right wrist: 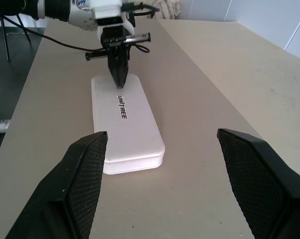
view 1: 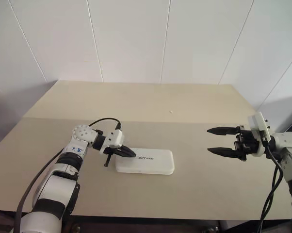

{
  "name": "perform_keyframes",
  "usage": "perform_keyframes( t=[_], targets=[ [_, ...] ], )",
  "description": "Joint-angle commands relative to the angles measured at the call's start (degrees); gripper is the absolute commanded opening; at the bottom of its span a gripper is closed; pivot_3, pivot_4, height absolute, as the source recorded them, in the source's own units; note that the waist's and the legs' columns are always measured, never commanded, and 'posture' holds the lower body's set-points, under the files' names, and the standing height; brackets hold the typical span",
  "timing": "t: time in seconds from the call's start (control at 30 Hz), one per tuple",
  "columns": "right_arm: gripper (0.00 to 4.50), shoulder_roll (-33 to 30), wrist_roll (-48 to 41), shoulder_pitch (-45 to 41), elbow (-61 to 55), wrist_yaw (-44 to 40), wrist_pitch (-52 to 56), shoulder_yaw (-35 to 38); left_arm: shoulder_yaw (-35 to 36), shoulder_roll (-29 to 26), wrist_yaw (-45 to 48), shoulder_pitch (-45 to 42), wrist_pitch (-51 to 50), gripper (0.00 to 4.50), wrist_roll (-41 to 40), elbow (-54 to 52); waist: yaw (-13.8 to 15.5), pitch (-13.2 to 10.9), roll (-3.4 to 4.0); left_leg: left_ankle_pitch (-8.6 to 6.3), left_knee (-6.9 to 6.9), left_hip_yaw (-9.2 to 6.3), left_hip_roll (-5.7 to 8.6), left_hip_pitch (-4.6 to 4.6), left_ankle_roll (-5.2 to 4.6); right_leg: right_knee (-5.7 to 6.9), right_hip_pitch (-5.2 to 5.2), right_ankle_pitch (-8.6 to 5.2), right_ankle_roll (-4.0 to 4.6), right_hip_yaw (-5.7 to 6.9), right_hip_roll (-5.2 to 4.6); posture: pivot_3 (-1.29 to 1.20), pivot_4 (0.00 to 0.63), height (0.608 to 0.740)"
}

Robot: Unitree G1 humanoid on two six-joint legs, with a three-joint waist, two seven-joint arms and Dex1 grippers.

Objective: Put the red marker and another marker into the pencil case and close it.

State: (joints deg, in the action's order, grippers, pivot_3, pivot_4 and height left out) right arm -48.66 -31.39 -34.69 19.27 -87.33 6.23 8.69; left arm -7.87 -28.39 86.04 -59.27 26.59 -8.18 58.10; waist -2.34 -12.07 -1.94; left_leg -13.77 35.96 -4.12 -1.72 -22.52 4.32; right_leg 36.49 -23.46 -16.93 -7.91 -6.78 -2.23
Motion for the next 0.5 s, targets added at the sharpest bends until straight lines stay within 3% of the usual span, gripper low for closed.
perform_keyframes(
  t=[0.03,0.37,0.5],
  targets=[
    [4.50,-0.34,-0.54,-0.44,-1.76,-1.98,-0.47,0.83,3.74,-1.16,4.30,1.53,-4.13,0.03,-4.82,-5.02,-0.15,0.00,0.00,0.00,0.00,0.00,0.00,0.00,0.00,0.00,0.00,0.00,0.00,0.00,0.00,0.00,0.150,0.740],
    [4.50,0.36,-0.92,-1.10,-1.88,-1.86,0.39,0.57,9.66,-4.02,5.77,9.06,-12.73,0.03,-14.17,-16.88,-0.94,-0.01,0.02,0.00,0.01,0.00,0.00,0.06,0.00,0.05,0.02,0.00,0.00,0.00,-0.01,0.00,0.150,0.740],
    [4.50,0.28,-1.00,-1.13,-2.11,-1.89,0.60,0.65,11.21,-7.90,6.45,12.84,-16.68,0.93,-19.15,-20.57,-1.09,-0.01,0.03,0.00,0.00,0.00,-0.02,0.07,0.00,0.06,0.01,0.00,0.00,0.01,0.00,0.00,0.150,0.740]
  ],
)
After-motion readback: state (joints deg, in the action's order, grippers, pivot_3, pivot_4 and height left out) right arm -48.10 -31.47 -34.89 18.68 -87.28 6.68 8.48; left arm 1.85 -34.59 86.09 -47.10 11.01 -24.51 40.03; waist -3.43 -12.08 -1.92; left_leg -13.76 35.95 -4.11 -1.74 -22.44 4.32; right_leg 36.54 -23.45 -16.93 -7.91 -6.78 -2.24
